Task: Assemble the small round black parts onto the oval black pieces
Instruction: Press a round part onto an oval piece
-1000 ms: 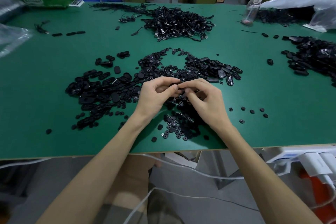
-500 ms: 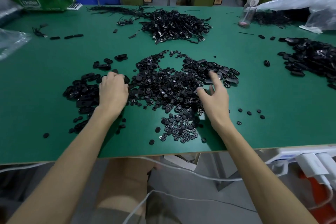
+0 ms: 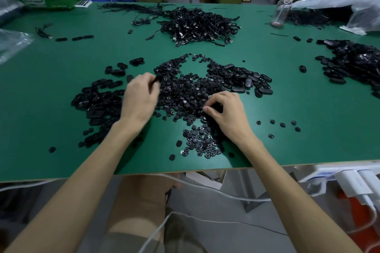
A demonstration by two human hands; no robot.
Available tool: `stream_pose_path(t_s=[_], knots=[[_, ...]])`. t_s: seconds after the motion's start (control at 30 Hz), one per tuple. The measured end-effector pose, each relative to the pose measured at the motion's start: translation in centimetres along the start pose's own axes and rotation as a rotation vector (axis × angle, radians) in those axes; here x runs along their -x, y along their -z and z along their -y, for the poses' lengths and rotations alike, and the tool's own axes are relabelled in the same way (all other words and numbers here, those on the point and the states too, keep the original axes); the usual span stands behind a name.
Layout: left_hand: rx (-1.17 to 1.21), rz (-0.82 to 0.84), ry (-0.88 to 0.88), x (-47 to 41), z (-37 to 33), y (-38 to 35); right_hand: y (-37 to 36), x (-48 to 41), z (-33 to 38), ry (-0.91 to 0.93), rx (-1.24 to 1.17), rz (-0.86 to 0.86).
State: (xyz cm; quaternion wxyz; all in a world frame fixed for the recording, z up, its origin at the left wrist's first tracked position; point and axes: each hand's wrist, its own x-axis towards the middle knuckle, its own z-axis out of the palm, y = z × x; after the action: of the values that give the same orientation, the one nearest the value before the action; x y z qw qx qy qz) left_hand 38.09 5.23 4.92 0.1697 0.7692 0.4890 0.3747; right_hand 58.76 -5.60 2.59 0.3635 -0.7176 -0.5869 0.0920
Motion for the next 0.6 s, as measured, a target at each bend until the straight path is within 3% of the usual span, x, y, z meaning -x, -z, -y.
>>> stream_pose_path(t_s=[0.13,0.2,0.37,0.6], knots=[[0.635,0.285,0.114,1.1,-3.2,-1.8,0.3,0.1,0.2,0.012,-0.043,-0.067],[0.836,0.357,0.178,1.4,-4.0,-3.0,0.4,0.4,0.2,0.021,-0.097,-0.101],[0.836,0.368,0.162,2.1,-4.1,-5.1,1.0,0.6,0.1,0.024,-0.291,-0.191],[0.831,0.355,0.091,2.7,-3.3,-5.5,1.2,0.5,-0.2,-0.014,-0.475,-0.191]])
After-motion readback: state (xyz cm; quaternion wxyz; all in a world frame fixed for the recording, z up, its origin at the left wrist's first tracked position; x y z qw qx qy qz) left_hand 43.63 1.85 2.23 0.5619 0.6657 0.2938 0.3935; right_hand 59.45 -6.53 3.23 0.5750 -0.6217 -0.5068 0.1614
